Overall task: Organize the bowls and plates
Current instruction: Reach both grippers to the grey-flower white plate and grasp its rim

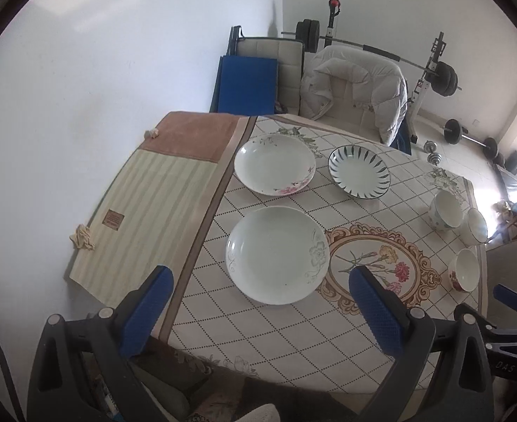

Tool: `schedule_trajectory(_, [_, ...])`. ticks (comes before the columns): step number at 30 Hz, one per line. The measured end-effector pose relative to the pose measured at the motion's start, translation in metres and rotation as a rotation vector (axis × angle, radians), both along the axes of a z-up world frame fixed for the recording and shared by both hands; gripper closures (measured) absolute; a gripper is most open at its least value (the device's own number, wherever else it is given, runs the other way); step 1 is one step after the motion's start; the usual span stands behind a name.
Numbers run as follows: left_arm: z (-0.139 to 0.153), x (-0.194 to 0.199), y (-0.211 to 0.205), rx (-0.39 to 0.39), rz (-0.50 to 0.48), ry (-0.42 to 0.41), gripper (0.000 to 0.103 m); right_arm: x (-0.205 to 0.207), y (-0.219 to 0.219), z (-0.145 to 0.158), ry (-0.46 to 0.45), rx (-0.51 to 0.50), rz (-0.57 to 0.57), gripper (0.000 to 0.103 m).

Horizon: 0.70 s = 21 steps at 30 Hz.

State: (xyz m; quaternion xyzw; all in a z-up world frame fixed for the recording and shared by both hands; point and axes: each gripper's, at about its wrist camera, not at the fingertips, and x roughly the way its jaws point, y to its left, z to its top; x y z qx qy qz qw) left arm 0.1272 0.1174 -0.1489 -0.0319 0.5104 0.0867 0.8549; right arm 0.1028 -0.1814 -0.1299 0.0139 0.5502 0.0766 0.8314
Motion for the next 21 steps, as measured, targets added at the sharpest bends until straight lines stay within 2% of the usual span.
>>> schedule_trajectory(4, [-0.056,0.040,0.034,-0.001,0.019,0.089,0.012,0.053,0.038,-0.069,0.132,0.004,0.041,0.000])
schedule_trajectory(7, [-0.101,0.075,0.056,-0.056,-0.012,0.176,0.020,0.090,0.067,-0.118,0.202,0.002,0.061,0.000])
schedule_trajectory(9, [-0.131,0.098,0.071,-0.106,-0.038,0.235,0.023,0.113,0.084,-0.145,0.244,0.038,0.071,0.000])
schedule_trajectory(11, [-0.160,0.119,0.083,-0.128,-0.064,0.299,0.026,0.133,0.094,-0.169,0.270,0.070,0.042,0.000])
schedule_trajectory(13, [-0.186,0.136,0.093,-0.132,-0.087,0.346,0.034,0.153,0.102,-0.190,0.278,0.114,0.016,0.000])
schedule_trajectory(15, [-0.208,0.151,0.100,-0.151,-0.120,0.385,0.036,0.171,0.114,-0.213,0.306,0.113,0.024,0.000])
schedule_trajectory(16, [-0.219,0.158,0.106,-0.159,-0.127,0.400,0.040,0.179,0.120,-0.223,0.327,0.122,0.031,0.001])
schedule_trajectory(21, [-0.257,0.177,0.113,-0.248,-0.175,0.474,0.048,0.202,0.138,-0.270,0.440,0.131,0.037,0.007])
